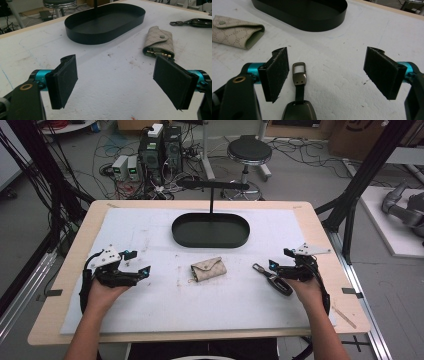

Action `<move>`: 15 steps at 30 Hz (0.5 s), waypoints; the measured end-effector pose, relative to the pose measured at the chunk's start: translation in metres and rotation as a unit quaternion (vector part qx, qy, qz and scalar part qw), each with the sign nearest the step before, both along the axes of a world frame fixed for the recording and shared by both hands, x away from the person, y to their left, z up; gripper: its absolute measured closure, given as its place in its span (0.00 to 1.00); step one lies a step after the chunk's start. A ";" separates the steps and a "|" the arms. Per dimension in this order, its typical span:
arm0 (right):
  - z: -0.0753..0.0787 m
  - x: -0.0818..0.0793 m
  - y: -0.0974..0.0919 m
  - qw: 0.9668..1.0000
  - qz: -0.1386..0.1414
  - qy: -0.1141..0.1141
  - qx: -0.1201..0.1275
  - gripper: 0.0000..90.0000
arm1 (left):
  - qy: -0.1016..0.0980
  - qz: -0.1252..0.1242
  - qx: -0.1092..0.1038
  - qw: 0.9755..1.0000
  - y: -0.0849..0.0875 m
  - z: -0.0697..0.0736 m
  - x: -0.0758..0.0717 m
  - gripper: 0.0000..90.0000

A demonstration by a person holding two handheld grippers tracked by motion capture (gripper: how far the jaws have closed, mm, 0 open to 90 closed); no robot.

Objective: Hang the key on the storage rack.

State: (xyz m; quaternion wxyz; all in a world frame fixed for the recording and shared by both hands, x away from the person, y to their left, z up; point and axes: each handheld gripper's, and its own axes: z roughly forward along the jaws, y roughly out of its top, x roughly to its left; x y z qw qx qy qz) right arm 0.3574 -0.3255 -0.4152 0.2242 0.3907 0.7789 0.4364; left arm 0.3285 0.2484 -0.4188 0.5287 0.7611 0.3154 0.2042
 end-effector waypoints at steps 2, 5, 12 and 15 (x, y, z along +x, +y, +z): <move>0.000 0.001 0.000 1.000 0.003 0.002 0.003 0.23 | 0.003 -0.002 0.000 1.000 -0.001 -0.001 0.001 0.22; -0.002 0.002 0.000 1.000 0.006 0.009 0.001 0.23 | 0.004 -0.001 0.001 1.000 -0.001 -0.002 0.002 0.22; -0.003 -0.003 -0.003 1.000 -0.005 0.018 0.004 0.22 | 0.004 -0.007 0.000 1.000 -0.004 -0.003 0.001 0.22; -0.003 -0.004 -0.004 1.000 0.000 0.028 0.005 0.22 | 0.005 -0.011 0.000 1.000 -0.004 -0.003 0.001 0.22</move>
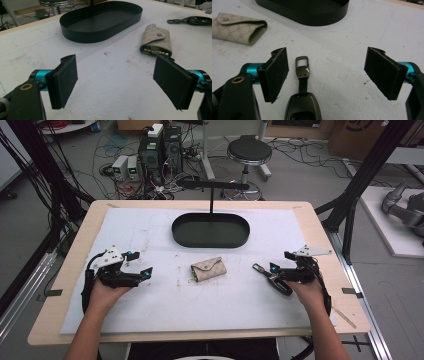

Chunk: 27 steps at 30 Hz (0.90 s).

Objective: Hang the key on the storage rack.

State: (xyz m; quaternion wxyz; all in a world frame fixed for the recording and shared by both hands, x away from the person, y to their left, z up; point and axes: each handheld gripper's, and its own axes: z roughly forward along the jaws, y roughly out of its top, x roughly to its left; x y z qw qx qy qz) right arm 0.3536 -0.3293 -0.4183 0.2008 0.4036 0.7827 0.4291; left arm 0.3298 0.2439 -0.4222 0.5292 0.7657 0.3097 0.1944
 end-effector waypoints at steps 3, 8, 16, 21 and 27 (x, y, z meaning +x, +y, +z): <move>-0.002 0.001 0.002 1.000 0.007 0.011 -0.012 0.22 | 0.001 -0.001 -0.001 1.000 0.000 0.000 0.000 0.22; -0.008 0.005 0.009 0.998 0.023 0.033 -0.039 0.25 | 0.008 0.001 0.001 1.000 0.000 -0.003 0.000 0.22; -0.016 0.008 0.020 0.995 0.042 0.066 -0.066 0.34 | 0.009 -0.005 0.009 1.000 -0.005 -0.004 0.000 0.22; -0.021 0.012 0.026 0.992 0.057 0.084 -0.074 0.51 | 0.009 -0.006 0.010 1.000 -0.007 -0.004 0.000 0.22; -0.023 0.013 0.030 0.989 0.062 0.096 -0.091 0.77 | 0.011 -0.003 0.011 1.000 -0.005 -0.004 0.000 0.22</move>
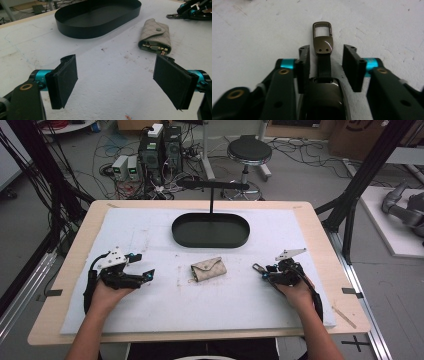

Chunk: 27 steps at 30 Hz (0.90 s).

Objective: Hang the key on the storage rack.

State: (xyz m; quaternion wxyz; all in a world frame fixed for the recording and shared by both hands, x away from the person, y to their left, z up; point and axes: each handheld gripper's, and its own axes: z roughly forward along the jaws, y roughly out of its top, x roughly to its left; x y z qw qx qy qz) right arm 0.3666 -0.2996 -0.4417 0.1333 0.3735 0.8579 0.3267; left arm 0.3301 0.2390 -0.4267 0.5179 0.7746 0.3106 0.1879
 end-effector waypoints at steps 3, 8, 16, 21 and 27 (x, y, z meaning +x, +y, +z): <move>0.001 -0.001 0.002 1.000 -0.006 0.004 -0.003 0.86 | 0.002 0.001 0.001 1.000 0.000 -0.001 0.000 0.22; 0.002 -0.003 0.005 1.000 -0.024 0.007 -0.006 0.91 | 0.002 -0.001 0.008 1.000 -0.002 -0.001 -0.001 0.22; 0.012 -0.007 -0.004 0.998 -0.039 -0.010 0.045 0.97 | 0.004 -0.001 0.009 1.000 -0.002 -0.001 -0.001 0.22; 0.021 -0.008 -0.009 0.996 -0.041 -0.018 0.079 0.98 | 0.004 -0.001 0.007 1.000 -0.002 -0.001 0.000 0.22; 0.037 -0.007 -0.005 0.995 -0.034 -0.035 0.090 0.98 | 0.004 0.002 0.002 1.000 0.000 0.000 -0.001 0.22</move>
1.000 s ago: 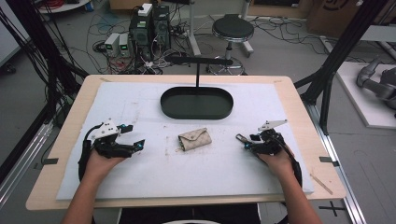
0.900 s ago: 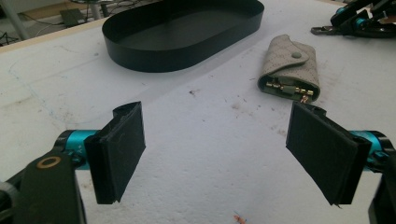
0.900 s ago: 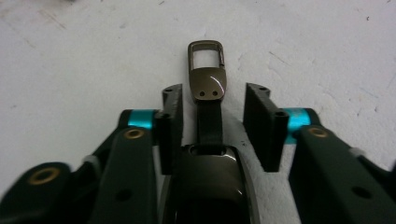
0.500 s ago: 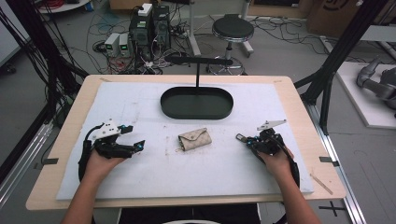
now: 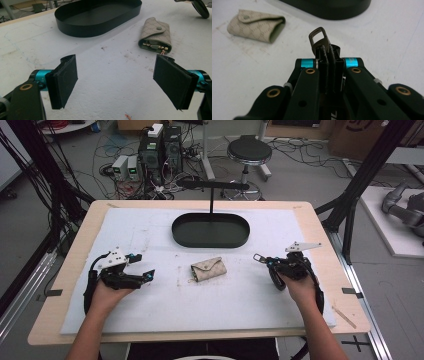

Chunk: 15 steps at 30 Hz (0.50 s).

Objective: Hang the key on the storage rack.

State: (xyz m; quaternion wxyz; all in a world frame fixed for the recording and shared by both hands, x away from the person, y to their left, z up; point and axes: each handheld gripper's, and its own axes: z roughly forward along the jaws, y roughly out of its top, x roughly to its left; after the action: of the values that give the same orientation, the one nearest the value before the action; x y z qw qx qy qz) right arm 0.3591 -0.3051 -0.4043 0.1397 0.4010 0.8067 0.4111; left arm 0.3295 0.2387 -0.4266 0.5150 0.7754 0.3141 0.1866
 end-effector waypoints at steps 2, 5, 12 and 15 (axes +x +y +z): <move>0.007 0.001 0.001 1.000 0.003 -0.008 0.008 0.98 | 0.000 0.000 -0.003 1.000 0.000 0.001 0.000 0.22; 0.018 0.004 0.001 1.000 0.002 -0.011 0.016 0.98 | 0.000 0.000 -0.006 1.000 0.000 0.002 0.000 0.22; 0.062 0.014 0.007 0.998 0.012 -0.046 0.033 0.98 | -0.002 -0.002 -0.008 1.000 -0.001 0.003 -0.001 0.22; 0.076 0.021 0.012 0.998 0.015 -0.056 0.031 0.98 | -0.001 -0.003 -0.008 1.000 -0.001 0.003 -0.001 0.22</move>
State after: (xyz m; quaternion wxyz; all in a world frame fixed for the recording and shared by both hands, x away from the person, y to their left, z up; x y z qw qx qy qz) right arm 0.3804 -0.2930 -0.3286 0.1660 0.3694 0.7904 0.4596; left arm 0.3285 0.2376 -0.4235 0.5222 0.7717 0.3131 0.1837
